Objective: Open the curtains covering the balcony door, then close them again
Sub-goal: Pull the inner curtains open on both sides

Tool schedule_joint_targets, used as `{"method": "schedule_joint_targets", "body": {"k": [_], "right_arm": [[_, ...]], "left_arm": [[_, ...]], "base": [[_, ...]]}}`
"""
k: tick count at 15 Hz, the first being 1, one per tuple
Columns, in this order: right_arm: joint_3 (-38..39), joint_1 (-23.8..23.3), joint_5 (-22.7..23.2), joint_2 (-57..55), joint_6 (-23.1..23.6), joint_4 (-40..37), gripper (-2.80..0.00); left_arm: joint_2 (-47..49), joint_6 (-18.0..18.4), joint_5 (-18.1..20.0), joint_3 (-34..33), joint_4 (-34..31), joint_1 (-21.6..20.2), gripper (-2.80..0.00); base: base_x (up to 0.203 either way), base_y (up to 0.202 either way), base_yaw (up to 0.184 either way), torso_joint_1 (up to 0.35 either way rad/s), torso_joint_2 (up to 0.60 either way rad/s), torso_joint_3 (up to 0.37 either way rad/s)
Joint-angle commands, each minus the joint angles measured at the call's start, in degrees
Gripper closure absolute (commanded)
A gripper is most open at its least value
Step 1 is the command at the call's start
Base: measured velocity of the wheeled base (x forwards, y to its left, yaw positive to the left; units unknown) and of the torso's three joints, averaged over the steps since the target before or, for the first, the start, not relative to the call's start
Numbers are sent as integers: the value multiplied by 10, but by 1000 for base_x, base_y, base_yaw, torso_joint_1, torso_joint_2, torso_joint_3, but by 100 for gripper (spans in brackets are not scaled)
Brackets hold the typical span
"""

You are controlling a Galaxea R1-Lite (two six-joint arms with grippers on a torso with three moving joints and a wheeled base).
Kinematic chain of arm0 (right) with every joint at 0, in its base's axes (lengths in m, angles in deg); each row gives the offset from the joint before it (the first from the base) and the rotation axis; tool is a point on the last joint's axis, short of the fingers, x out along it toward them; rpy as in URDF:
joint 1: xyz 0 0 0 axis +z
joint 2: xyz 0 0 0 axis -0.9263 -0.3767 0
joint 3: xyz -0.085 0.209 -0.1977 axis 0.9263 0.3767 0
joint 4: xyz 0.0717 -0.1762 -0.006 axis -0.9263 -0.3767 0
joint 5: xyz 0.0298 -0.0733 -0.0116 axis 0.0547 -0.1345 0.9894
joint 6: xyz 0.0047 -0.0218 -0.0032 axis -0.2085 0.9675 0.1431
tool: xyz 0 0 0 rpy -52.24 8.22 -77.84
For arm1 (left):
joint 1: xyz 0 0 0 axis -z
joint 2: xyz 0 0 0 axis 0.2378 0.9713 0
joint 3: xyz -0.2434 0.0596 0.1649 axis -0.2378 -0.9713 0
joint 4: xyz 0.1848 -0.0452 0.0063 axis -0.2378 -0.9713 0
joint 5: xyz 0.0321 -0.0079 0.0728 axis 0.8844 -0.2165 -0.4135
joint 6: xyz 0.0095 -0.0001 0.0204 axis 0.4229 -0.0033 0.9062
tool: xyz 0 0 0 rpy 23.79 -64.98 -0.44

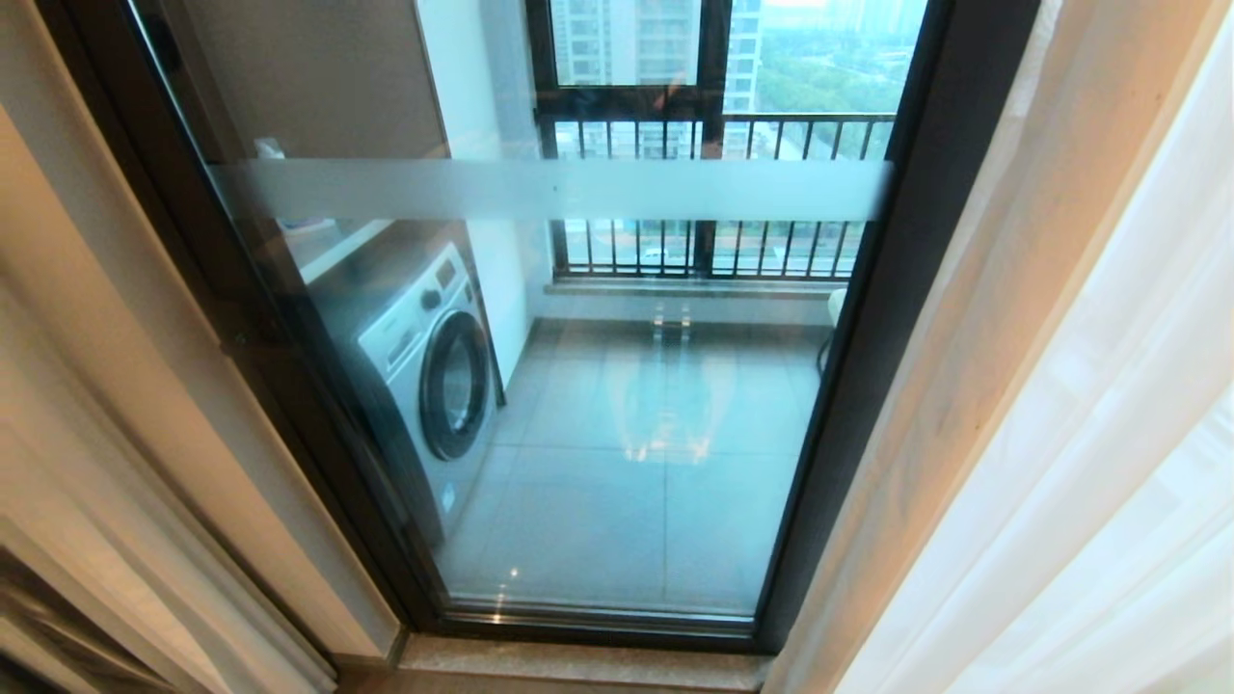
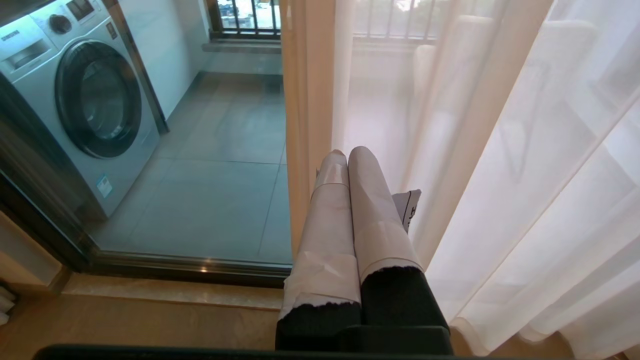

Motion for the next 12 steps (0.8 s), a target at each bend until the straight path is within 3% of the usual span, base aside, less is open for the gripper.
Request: {"method": "schedule_joint_targets", "body": {"k": [1, 12], "right_arm": [[0, 0, 0, -1, 0, 0, 0], [0, 0, 0, -1, 0, 0, 0]], "left_arm": [[0, 2, 1, 0, 0, -1, 0], [0, -6, 1, 0, 0, 0, 0]], "base": [[0, 0, 0, 0, 0, 0], [0, 0, 0, 0, 0, 0]]}}
